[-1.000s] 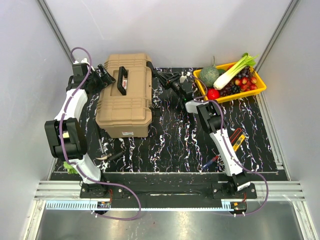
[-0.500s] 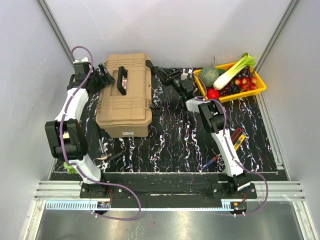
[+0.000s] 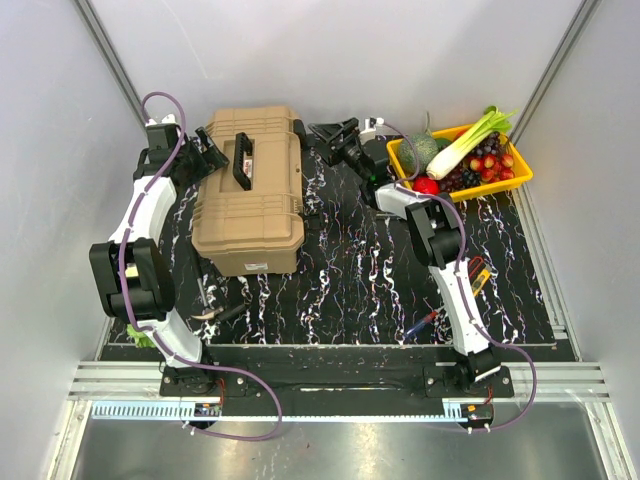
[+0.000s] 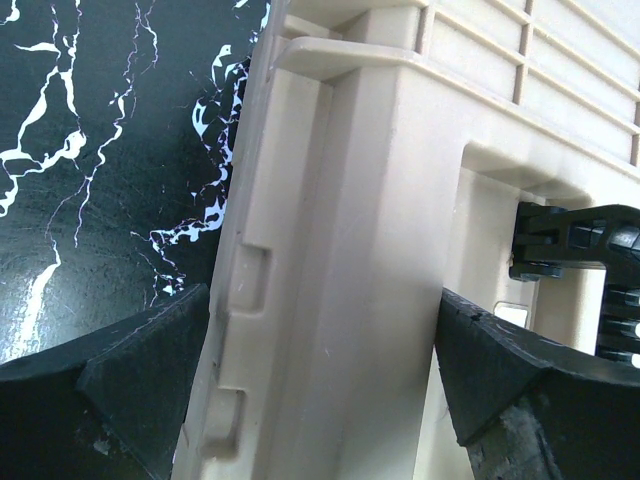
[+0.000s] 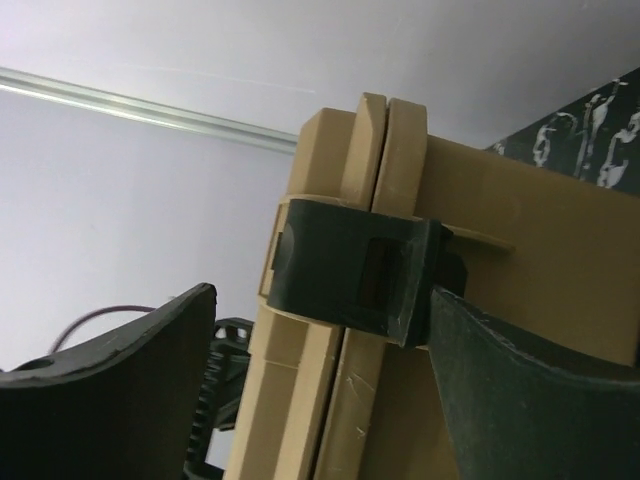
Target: Pack the tool kit
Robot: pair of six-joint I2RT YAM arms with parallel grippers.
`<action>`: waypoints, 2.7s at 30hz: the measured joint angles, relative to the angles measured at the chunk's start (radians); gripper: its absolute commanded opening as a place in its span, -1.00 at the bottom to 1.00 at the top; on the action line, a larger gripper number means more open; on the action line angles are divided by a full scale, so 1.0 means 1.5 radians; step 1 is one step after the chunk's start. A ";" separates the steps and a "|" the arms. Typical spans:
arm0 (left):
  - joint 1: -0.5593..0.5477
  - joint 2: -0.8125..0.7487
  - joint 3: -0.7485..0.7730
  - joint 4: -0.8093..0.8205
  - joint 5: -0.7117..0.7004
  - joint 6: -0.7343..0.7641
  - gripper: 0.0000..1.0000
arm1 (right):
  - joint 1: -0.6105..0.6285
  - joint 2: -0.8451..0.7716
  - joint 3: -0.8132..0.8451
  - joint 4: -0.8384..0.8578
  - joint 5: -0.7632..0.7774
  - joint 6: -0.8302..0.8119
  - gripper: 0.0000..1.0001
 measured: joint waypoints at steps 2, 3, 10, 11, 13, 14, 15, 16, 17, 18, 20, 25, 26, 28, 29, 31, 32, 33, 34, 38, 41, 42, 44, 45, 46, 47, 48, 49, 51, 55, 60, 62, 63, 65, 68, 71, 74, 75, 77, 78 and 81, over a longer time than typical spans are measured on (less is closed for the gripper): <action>0.000 0.000 0.000 0.000 0.000 0.000 0.87 | 0.000 -0.004 0.020 -0.050 -0.011 -0.043 0.82; 0.000 0.000 0.000 0.000 0.000 0.000 0.87 | 0.000 -0.004 0.028 -0.071 -0.016 -0.057 0.85; 0.000 0.000 0.000 0.000 -0.001 0.001 0.87 | 0.015 -0.008 0.051 -0.228 -0.040 -0.115 0.98; 0.001 0.000 0.000 0.000 -0.001 0.001 0.87 | 0.015 -0.013 0.047 -0.242 -0.039 -0.117 0.99; 0.001 0.000 0.001 -0.001 -0.003 0.001 0.88 | 0.016 -0.032 0.025 -0.269 -0.034 -0.122 0.99; 0.001 0.000 0.002 -0.003 -0.005 0.001 0.88 | 0.016 -0.044 0.010 -0.282 -0.031 -0.123 0.99; 0.001 0.000 0.004 -0.005 -0.007 0.002 0.88 | 0.017 -0.064 -0.016 -0.293 -0.023 -0.124 0.99; 0.001 0.000 0.006 -0.009 -0.011 0.002 0.88 | 0.017 -0.070 -0.022 -0.299 -0.022 -0.125 0.99; 0.001 -0.001 0.009 -0.016 -0.015 0.003 0.88 | 0.017 -0.086 -0.040 -0.306 -0.020 -0.130 0.99; 0.001 -0.001 0.012 -0.021 -0.019 0.005 0.88 | 0.018 -0.107 -0.067 -0.316 -0.018 -0.136 0.99; -0.001 -0.003 0.016 -0.030 -0.024 0.006 0.89 | 0.019 -0.145 -0.116 -0.336 -0.011 -0.149 0.99; -0.001 -0.029 0.026 -0.078 -0.034 0.017 0.93 | 0.020 -0.223 -0.166 -0.418 -0.007 -0.232 0.99; 0.000 -0.038 0.032 -0.088 -0.033 0.020 0.93 | 0.019 -0.235 -0.166 -0.434 -0.009 -0.254 0.99; 0.002 -0.058 0.046 -0.097 -0.027 0.021 0.95 | 0.014 -0.272 -0.165 -0.490 -0.014 -0.312 0.99; 0.002 -0.071 0.053 -0.098 -0.022 0.023 0.95 | 0.012 -0.288 -0.166 -0.510 -0.014 -0.335 0.98; 0.003 -0.100 0.065 -0.095 -0.001 0.028 0.95 | 0.006 -0.332 -0.176 -0.558 -0.014 -0.391 0.98; 0.004 -0.114 0.068 -0.088 0.013 0.031 0.95 | 0.003 -0.359 -0.188 -0.578 -0.011 -0.418 0.98; 0.004 -0.129 0.070 -0.078 0.032 0.034 0.94 | 0.001 -0.388 -0.203 -0.599 -0.009 -0.440 0.97; 0.003 -0.142 0.070 -0.068 0.050 0.036 0.91 | -0.002 -0.416 -0.218 -0.617 -0.006 -0.461 0.96; -0.014 -0.157 0.069 -0.043 0.087 0.041 0.77 | -0.005 -0.506 -0.279 -0.660 0.001 -0.507 0.93; -0.035 -0.157 0.044 -0.014 0.094 0.037 0.69 | -0.005 -0.548 -0.326 -0.679 0.002 -0.518 0.90; -0.042 -0.157 0.031 -0.007 0.094 0.034 0.67 | -0.005 -0.556 -0.340 -0.684 0.002 -0.518 0.89; -0.054 -0.153 0.009 -0.002 0.096 0.031 0.63 | -0.005 -0.561 -0.365 -0.694 0.001 -0.517 0.87; -0.058 -0.148 0.004 -0.002 0.096 0.031 0.61 | -0.005 -0.561 -0.373 -0.696 0.001 -0.516 0.86; -0.061 -0.142 0.003 -0.002 0.096 0.031 0.56 | -0.005 -0.561 -0.382 -0.701 0.000 -0.514 0.84; -0.066 -0.135 0.003 -0.002 0.096 0.031 0.47 | -0.005 -0.561 -0.390 -0.709 -0.001 -0.511 0.83; -0.071 -0.128 0.003 -0.001 0.096 0.031 0.35 | -0.005 -0.561 -0.394 -0.715 -0.002 -0.508 0.82; -0.076 -0.123 0.003 -0.001 0.095 0.031 0.27 | -0.005 -0.561 -0.396 -0.718 -0.003 -0.507 0.82; -0.087 -0.113 0.003 -0.002 0.096 0.033 0.17 | -0.005 -0.561 -0.399 -0.720 -0.007 -0.502 0.83; -0.109 -0.098 0.003 -0.004 0.081 0.041 0.10 | -0.005 -0.566 -0.411 -0.713 -0.018 -0.494 0.82; -0.128 -0.078 0.014 -0.043 0.039 0.054 -0.06 | -0.005 -0.583 -0.445 -0.718 -0.027 -0.492 0.81; -0.138 -0.065 0.030 -0.068 0.011 0.061 -0.30 | -0.005 -0.588 -0.453 -0.722 -0.027 -0.492 0.82; -0.144 -0.058 0.037 -0.079 -0.002 0.064 -0.43 | -0.005 -0.590 -0.455 -0.721 -0.027 -0.492 0.80; -0.155 -0.047 0.053 -0.095 -0.025 0.070 -0.69 | -0.005 -0.593 -0.459 -0.722 -0.026 -0.491 0.80; -0.165 -0.043 0.068 -0.117 -0.058 0.058 -1.00 | -0.005 -0.598 -0.461 -0.721 -0.024 -0.487 0.79; -0.169 -0.039 0.077 -0.127 -0.065 0.062 -1.00 | -0.005 -0.602 -0.465 -0.721 -0.023 -0.484 0.79; -0.171 -0.030 0.097 -0.149 -0.060 0.064 -1.00 | -0.005 -0.606 -0.469 -0.721 -0.022 -0.483 0.79; -0.171 -0.028 0.102 -0.155 -0.057 0.064 -1.00 | -0.005 -0.606 -0.469 -0.721 -0.022 -0.483 0.79; -0.169 -0.022 0.117 -0.171 -0.049 0.060 -1.00 | -0.005 -0.606 -0.470 -0.721 -0.021 -0.483 0.80; -0.168 -0.018 0.125 -0.180 -0.046 0.057 -1.00 | -0.005 -0.606 -0.470 -0.721 -0.021 -0.483 0.79; -0.164 -0.014 0.139 -0.193 -0.034 0.046 -1.00 | -0.005 -0.606 -0.471 -0.721 -0.022 -0.484 0.79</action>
